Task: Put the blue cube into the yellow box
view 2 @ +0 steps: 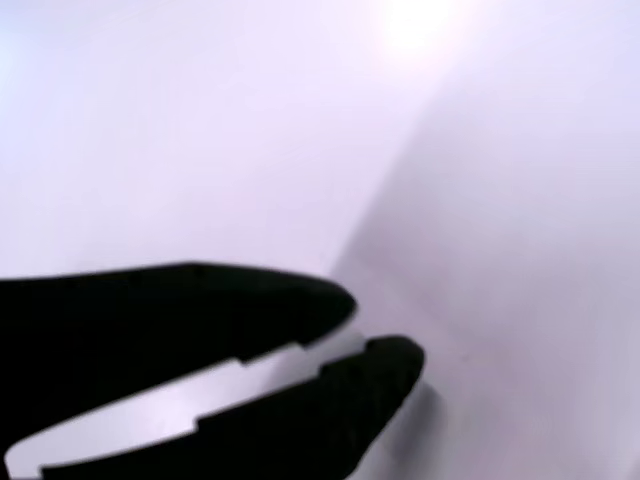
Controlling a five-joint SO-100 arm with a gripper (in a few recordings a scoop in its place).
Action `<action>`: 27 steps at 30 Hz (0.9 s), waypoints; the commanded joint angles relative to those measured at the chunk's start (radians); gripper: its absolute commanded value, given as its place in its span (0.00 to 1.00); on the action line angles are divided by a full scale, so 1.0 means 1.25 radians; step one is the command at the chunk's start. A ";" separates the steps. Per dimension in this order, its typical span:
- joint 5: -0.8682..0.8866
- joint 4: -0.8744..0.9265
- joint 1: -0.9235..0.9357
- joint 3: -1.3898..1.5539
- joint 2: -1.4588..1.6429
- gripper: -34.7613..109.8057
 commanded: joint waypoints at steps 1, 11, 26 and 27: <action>0.031 -0.209 0.042 -0.113 -0.107 0.40; 0.140 -0.520 0.163 -0.525 -0.637 0.44; 0.335 -0.434 0.287 -0.913 -1.092 0.63; 0.352 -0.398 0.287 -0.946 -1.118 0.63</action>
